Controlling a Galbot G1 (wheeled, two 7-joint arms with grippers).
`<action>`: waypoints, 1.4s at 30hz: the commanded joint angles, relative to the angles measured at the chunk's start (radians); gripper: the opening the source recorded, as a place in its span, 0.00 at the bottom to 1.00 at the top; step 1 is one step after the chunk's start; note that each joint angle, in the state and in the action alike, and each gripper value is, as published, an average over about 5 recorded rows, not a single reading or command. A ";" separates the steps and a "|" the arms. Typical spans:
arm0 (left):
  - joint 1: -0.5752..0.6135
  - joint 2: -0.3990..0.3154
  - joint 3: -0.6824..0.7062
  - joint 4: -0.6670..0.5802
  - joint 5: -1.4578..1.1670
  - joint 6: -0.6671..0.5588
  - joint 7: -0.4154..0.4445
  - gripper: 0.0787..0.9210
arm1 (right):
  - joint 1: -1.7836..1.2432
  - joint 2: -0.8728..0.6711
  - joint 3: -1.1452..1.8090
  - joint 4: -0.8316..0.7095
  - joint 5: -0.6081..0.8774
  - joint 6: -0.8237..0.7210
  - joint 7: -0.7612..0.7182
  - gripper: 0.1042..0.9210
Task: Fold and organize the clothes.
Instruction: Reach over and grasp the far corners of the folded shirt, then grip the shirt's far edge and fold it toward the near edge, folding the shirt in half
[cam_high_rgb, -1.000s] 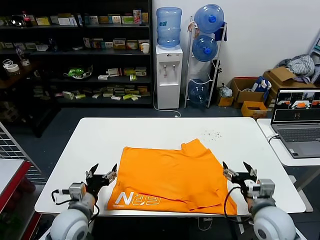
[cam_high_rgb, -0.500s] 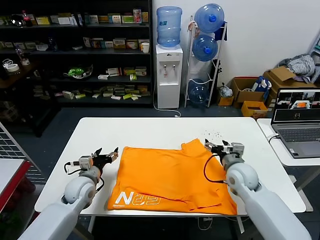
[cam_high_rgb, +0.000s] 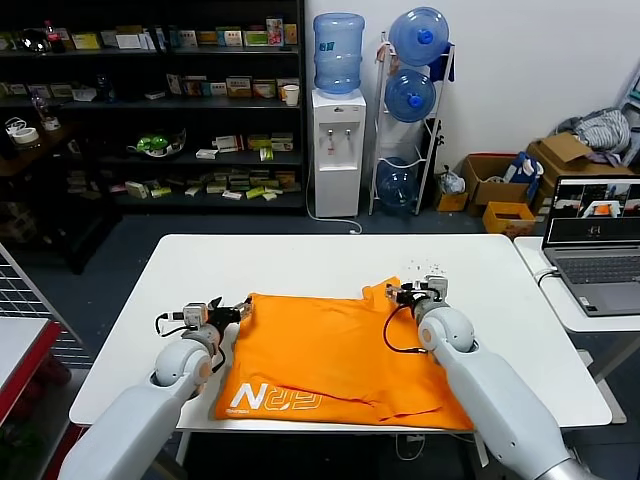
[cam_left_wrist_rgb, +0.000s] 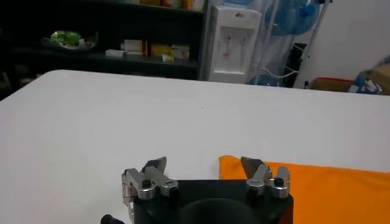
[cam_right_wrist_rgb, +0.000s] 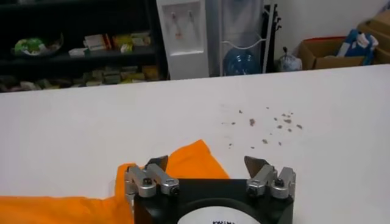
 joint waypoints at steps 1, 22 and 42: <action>-0.052 -0.032 0.036 0.085 0.025 0.001 0.017 0.88 | 0.049 0.038 -0.028 -0.090 -0.023 -0.010 -0.025 0.88; -0.057 -0.057 0.070 0.100 0.055 -0.014 0.018 0.55 | 0.025 0.026 -0.018 -0.084 -0.004 -0.022 -0.052 0.35; 0.016 -0.018 0.028 -0.098 0.058 -0.043 -0.010 0.02 | -0.080 -0.046 0.026 0.116 0.011 0.148 -0.089 0.02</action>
